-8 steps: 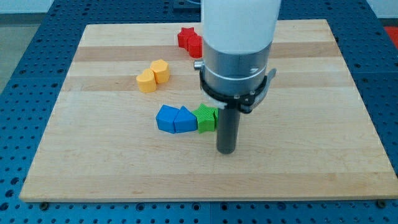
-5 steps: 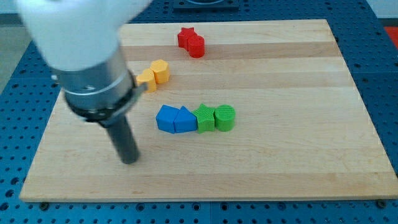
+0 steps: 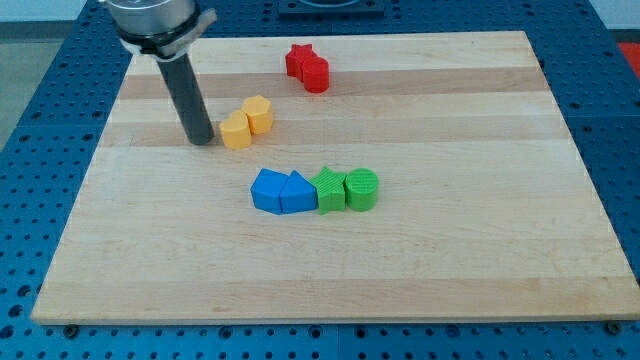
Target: Move the yellow hexagon to the bottom side of the red circle
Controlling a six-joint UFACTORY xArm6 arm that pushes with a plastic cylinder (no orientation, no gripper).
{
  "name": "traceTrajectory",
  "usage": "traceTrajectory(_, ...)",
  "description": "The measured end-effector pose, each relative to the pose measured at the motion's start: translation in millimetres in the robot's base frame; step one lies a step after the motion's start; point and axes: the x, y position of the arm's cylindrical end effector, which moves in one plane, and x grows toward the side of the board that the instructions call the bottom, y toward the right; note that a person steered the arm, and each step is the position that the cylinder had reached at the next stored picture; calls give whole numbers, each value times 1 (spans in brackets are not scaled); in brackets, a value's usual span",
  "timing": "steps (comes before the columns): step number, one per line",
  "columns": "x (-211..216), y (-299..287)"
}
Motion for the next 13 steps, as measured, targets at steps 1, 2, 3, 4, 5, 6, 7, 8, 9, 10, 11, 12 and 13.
traceTrajectory(1, 0, 15)
traceTrajectory(2, -15, 34)
traceTrajectory(3, -54, 46)
traceTrajectory(4, -67, 65)
traceTrajectory(5, -67, 67)
traceTrajectory(6, -66, 67)
traceTrajectory(7, -62, 67)
traceTrajectory(8, -49, 67)
traceTrajectory(9, -34, 67)
traceTrajectory(10, -22, 72)
traceTrajectory(11, -38, 94)
traceTrajectory(12, -62, 115)
traceTrajectory(13, -64, 122)
